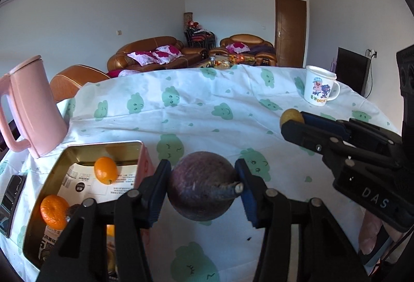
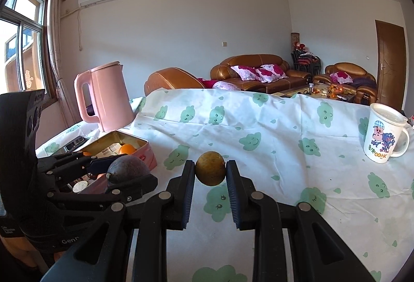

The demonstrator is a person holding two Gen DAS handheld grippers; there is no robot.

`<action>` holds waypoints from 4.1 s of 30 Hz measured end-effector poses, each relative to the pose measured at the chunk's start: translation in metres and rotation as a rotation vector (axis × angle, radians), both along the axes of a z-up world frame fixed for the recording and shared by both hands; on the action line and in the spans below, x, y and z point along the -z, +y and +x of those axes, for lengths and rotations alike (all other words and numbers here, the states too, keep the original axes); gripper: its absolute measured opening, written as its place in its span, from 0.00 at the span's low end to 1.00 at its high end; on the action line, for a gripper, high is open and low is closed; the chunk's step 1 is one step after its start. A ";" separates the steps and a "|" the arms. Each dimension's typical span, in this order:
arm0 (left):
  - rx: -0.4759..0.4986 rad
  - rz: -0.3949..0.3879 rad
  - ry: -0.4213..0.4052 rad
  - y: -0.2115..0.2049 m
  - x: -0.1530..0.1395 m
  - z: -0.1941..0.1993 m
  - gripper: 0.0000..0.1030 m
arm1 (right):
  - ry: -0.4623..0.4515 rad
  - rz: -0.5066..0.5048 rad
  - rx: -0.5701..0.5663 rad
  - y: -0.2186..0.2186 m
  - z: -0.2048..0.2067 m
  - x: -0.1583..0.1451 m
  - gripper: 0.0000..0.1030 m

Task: Organize fruits

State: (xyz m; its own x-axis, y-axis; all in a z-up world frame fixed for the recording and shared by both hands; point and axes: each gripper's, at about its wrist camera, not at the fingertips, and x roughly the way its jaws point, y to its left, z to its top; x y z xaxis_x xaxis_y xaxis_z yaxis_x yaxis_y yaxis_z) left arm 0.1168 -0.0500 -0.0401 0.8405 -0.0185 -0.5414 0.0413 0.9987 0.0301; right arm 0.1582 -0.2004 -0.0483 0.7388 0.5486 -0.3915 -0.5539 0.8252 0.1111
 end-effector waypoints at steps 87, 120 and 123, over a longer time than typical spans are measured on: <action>-0.312 -0.003 -0.088 0.147 0.003 -0.086 1.00 | 0.095 -0.136 -0.241 0.169 -0.011 0.005 0.66; -0.278 -0.002 -0.133 0.118 -0.014 -0.098 1.00 | -0.026 -0.069 -0.121 0.109 -0.055 -0.025 0.75; -0.279 -0.001 -0.132 0.118 -0.014 -0.098 1.00 | -0.022 -0.066 -0.121 0.108 -0.055 -0.024 0.75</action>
